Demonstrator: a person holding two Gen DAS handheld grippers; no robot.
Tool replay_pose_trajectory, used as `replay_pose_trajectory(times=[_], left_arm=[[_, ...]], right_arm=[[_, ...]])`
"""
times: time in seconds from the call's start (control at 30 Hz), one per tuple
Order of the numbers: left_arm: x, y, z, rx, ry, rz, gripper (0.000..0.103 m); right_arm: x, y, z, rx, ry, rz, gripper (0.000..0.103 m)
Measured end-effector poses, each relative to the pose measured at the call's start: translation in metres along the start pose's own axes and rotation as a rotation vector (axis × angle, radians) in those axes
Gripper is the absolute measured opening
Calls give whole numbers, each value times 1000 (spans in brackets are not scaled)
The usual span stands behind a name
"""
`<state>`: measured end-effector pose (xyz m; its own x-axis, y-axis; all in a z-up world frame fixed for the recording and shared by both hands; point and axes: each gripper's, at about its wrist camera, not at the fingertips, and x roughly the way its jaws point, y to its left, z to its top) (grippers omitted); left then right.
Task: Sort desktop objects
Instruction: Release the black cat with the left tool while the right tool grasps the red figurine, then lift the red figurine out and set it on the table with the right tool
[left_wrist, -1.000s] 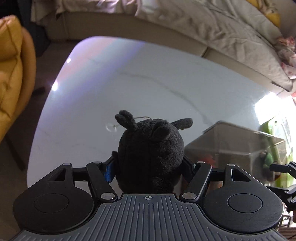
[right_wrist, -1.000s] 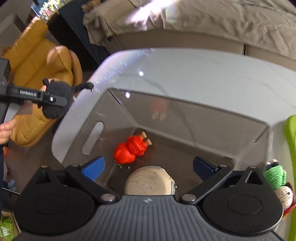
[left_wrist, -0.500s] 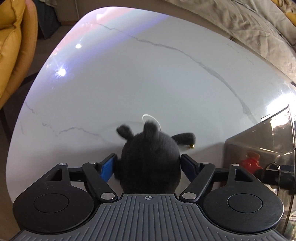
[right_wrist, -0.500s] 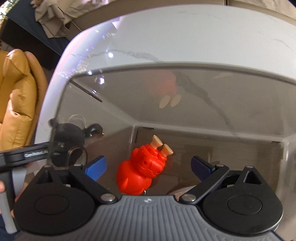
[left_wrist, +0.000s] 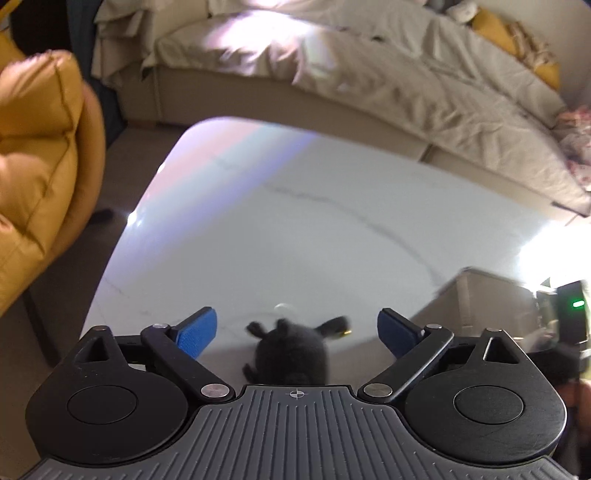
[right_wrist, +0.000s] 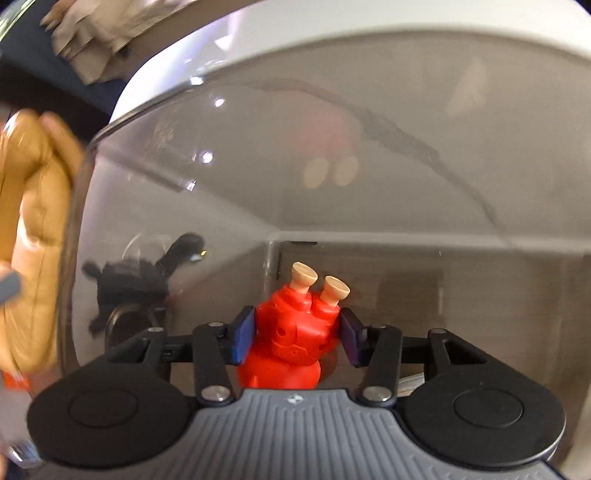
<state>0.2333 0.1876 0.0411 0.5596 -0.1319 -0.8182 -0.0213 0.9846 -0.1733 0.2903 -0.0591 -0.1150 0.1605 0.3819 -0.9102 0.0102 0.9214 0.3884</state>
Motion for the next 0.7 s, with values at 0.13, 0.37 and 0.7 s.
replay_pose_trajectory(times=[0.13,0.37,0.7], left_arm=[[-32,-32,7,42,-28,-105,99],[-24,-107,11,205,91,-235,103],[82,-237,-30,560,430,-277,103]], right_arm=[[-30,-5,-12,-38,-31,52,51],[-168,-42,-4,-40,-246,146,51],[-266,-182,48,117,-582,-138,51]])
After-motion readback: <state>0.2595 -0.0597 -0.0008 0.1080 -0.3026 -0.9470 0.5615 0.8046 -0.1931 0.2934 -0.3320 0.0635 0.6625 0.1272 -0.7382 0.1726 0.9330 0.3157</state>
